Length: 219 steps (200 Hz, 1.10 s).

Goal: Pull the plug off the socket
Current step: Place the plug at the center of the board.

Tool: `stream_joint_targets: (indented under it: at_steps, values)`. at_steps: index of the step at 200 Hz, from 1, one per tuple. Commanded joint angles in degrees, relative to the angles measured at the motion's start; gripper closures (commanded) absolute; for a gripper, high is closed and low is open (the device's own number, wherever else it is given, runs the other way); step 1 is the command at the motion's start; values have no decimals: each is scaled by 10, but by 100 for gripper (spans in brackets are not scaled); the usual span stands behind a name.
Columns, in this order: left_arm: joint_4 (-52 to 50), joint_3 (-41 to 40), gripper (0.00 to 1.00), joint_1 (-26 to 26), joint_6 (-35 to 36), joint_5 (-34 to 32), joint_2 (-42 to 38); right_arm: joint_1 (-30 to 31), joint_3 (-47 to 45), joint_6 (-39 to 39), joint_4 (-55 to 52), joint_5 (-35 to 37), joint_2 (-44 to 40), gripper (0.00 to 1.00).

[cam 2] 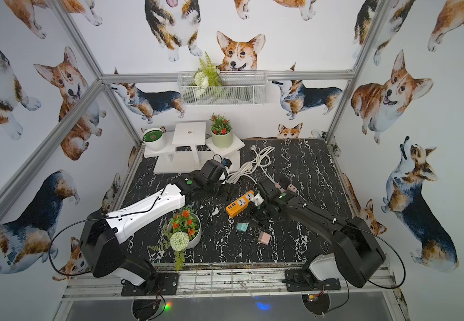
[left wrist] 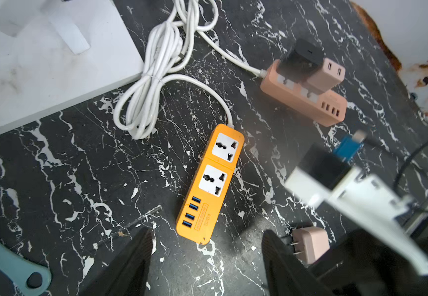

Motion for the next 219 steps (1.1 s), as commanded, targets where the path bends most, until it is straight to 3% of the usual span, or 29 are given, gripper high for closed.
stream_joint_targets:
  at_steps: [1, 88, 119, 142, 170, 219]
  values:
    - [23, -10, 27, 11, -42, 12, -25, 27, 2, -42, 31, 1, 23, 100]
    - [38, -52, 19, 23, -75, 19, -87, 66, -16, -70, 143, 0, 135, 100]
    - [34, -57, 19, 25, -72, 20, -93, 65, -22, -72, 162, -15, 156, 78]
    - [32, -59, 19, 25, -70, 22, -93, 66, -21, -80, 150, -18, 173, 73]
    - [33, -60, 19, 24, -68, 22, -95, 64, -26, -83, 139, -13, 180, 56]
    - [40, -61, 19, 25, -75, 23, -93, 54, -19, -86, 114, 3, 187, 48]
